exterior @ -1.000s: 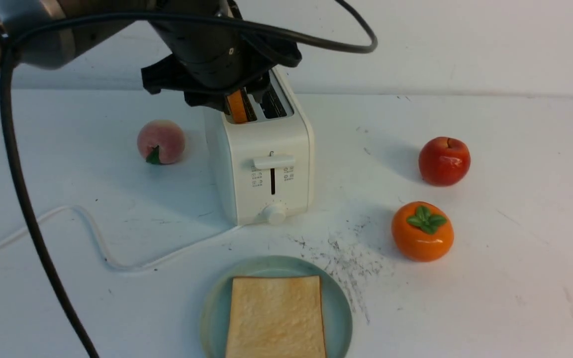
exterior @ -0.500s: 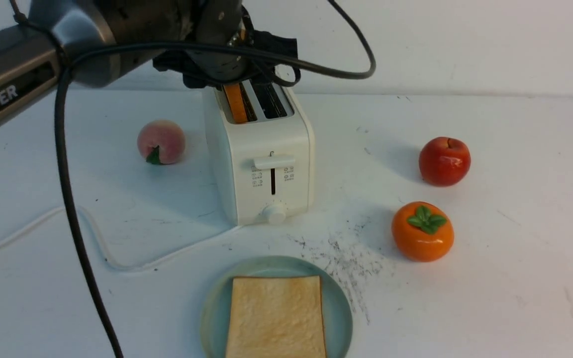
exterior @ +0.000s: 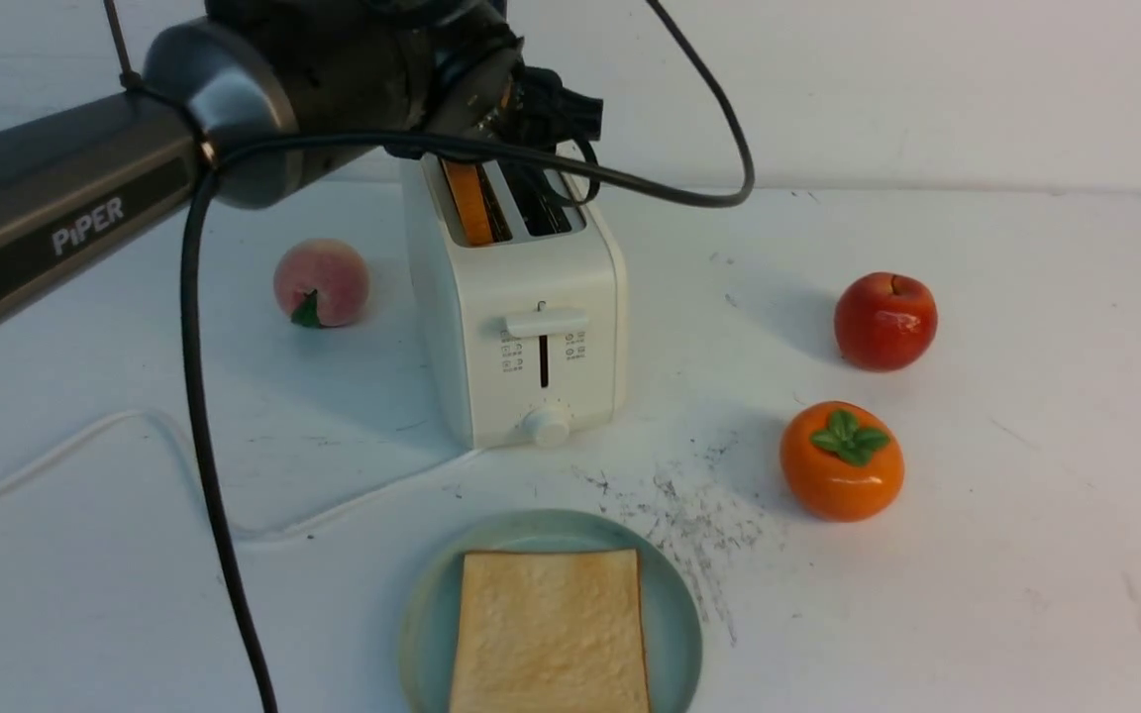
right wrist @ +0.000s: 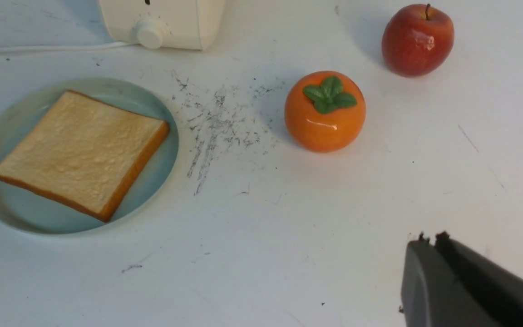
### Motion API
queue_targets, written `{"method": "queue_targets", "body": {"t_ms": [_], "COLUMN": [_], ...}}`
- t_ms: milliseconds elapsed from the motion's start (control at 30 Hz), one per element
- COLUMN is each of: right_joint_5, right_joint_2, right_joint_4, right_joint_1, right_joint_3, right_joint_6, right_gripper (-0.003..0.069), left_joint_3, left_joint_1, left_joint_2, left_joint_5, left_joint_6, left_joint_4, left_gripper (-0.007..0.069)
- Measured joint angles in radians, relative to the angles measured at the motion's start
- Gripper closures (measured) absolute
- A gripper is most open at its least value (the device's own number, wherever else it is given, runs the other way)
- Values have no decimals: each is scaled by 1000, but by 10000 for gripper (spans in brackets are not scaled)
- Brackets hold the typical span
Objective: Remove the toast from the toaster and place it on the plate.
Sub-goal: Use the left arm to take out a slice of bread
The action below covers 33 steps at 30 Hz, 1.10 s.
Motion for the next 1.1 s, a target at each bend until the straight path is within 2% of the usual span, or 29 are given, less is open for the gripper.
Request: {"method": "queue_targets", "body": {"t_ms": [400,867,1000,1100], "right_joint_5": [0,0,0,0], "right_joint_2": [0,0,0,0], "right_joint_4": [0,0,0,0], "right_joint_1": [0,0,0,0], "right_joint_3": [0,0,0,0], "right_joint_6": [0,23,23,25], "right_gripper": [633,622,617,616], "left_joint_3": [-1,-1,-1,-1], "left_joint_1": [0,0,0,0], "left_joint_2": [13,120,130,133], "left_joint_5": [1,15,14,12], "left_joint_6": [0,0,0,-1], "left_joint_4": [104,144,153,151], "left_gripper": [174,180,249,403]}}
